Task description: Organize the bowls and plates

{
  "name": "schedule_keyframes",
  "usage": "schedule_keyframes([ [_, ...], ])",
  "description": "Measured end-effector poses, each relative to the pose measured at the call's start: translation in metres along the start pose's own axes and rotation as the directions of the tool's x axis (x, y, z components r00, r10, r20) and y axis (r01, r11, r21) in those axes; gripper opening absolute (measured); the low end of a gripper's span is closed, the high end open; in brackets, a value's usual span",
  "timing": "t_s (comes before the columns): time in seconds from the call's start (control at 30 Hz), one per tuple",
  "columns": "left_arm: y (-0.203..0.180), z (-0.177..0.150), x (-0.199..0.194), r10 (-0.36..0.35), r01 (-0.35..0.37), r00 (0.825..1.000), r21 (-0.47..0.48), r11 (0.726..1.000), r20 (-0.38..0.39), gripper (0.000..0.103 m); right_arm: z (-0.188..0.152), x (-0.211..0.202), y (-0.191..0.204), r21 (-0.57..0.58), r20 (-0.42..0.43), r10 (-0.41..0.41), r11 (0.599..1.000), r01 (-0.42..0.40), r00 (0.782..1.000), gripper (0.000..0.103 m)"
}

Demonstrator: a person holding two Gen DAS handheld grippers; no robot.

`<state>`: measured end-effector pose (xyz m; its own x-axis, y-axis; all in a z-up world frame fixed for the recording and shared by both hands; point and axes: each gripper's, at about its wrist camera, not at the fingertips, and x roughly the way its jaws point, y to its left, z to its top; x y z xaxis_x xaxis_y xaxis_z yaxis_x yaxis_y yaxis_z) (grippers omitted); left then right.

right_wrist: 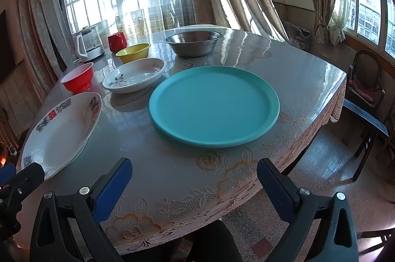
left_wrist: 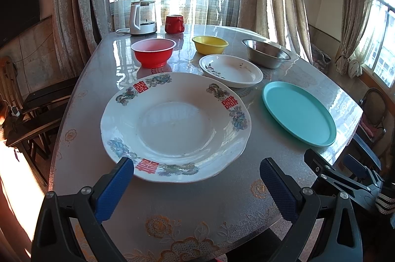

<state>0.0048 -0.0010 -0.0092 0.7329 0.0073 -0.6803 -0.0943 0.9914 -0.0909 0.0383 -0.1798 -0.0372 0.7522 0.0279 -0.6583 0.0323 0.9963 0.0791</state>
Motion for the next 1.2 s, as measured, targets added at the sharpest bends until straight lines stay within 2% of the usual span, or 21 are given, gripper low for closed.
schedule_keyframes([
  [0.47, 0.008, 0.002, -0.007, 0.03, -0.029, 0.999, -0.027, 0.999, 0.043, 0.103, 0.0, 0.001, 0.001, -0.006, -0.002, 0.003, 1.0, -0.003, 1.0, 0.103],
  [0.6, 0.01, 0.002, -0.009, 0.04, -0.039, 0.997, -0.02, 0.999, 0.061, 0.103, 0.002, 0.002, 0.006, -0.039, 0.007, 0.003, 0.999, -0.002, 1.0, 0.103],
  [0.8, 0.017, 0.006, -0.006, -0.018, 0.02, 0.998, -0.035, 0.999, 0.063, 0.103, 0.008, -0.004, 0.012, -0.123, 0.062, -0.004, 0.992, 0.011, 0.998, 0.103],
  [0.97, 0.03, 0.008, -0.009, -0.033, 0.042, 0.994, -0.087, 0.995, 0.101, 0.103, 0.009, -0.002, 0.017, -0.177, 0.078, 0.019, 0.984, -0.005, 0.997, 0.103],
  [1.13, 0.059, 0.015, -0.011, 0.005, 0.017, 0.99, -0.161, 0.987, 0.138, 0.103, 0.011, 0.006, 0.024, -0.221, 0.064, 0.1, 0.972, -0.084, 0.993, 0.103],
  [1.2, 0.074, 0.019, -0.008, -0.007, 0.037, 0.989, -0.204, 0.978, 0.145, 0.103, 0.013, 0.009, 0.029, -0.238, 0.059, 0.127, 0.965, -0.109, 0.99, 0.103],
])
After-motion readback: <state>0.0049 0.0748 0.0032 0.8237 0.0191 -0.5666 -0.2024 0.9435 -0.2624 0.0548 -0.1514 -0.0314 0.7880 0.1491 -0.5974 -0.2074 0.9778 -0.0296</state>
